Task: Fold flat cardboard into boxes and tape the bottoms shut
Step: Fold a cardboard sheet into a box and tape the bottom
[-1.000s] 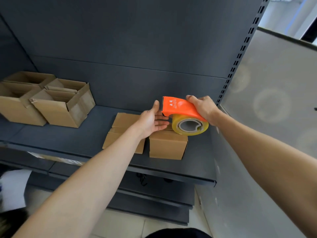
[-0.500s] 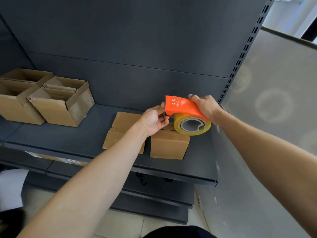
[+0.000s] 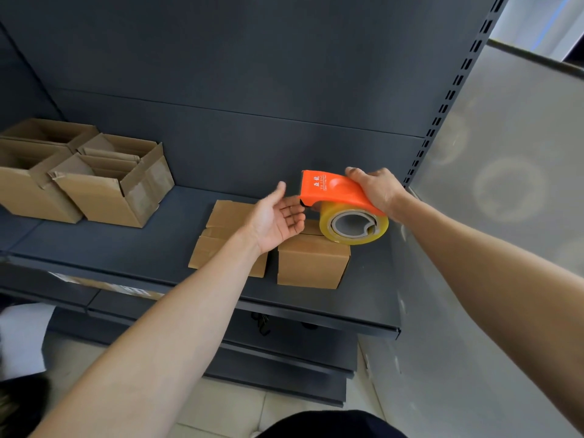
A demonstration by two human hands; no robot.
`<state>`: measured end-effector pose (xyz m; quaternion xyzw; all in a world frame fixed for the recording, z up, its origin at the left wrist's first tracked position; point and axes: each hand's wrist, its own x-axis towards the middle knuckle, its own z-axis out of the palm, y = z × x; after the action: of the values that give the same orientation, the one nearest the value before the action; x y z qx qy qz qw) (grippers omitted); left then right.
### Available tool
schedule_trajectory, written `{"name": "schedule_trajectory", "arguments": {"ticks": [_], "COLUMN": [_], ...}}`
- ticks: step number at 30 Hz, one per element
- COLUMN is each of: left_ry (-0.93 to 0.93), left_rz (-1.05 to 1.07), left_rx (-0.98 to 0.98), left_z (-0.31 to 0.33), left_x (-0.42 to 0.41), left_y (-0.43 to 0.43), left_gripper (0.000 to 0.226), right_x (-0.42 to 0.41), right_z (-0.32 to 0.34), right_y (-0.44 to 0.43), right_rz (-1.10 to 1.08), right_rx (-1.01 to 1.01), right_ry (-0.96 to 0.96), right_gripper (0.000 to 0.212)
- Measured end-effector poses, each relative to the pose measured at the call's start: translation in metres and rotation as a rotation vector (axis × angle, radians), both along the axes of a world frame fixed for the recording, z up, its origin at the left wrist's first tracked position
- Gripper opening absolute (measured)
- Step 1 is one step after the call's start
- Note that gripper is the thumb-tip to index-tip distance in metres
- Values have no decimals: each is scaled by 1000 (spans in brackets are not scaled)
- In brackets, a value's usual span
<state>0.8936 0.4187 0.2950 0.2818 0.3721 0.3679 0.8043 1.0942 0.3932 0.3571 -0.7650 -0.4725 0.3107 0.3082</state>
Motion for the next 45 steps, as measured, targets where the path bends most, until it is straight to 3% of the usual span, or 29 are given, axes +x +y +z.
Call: {"name": "schedule_trajectory", "arguments": {"ticks": [4,9,16,19,26,37,45], "left_ry": [146,265,406,341,141,-183,-38], "left_rz": [21,97,125,106,329,619,548], "left_rx": [45,67,130,105,-57,-256,-230], "left_z": [-1,-6,-13,-16,-28,-48,-63], "left_x": [2,8,17,18,8,9,-7], "left_y": [0,-1,-2,-4,-6,-7,1], "left_gripper": [11,15,16,22,28,27,22], "right_x": [-2,-1,13,19,30,-4,-17], "right_z": [1,8,15,14,12,23,22], "right_y": [-1,-6,-16,-20,-22,3,11], "right_rz": [24,127,242,283,285,416,425], "right_rx": [-12,-56,-113,-138,-200,-304,-331], "right_ry": [-19,-27,-72,-97,-176,-443,-528], "right_gripper": [56,61,50,48,50,68,68]}}
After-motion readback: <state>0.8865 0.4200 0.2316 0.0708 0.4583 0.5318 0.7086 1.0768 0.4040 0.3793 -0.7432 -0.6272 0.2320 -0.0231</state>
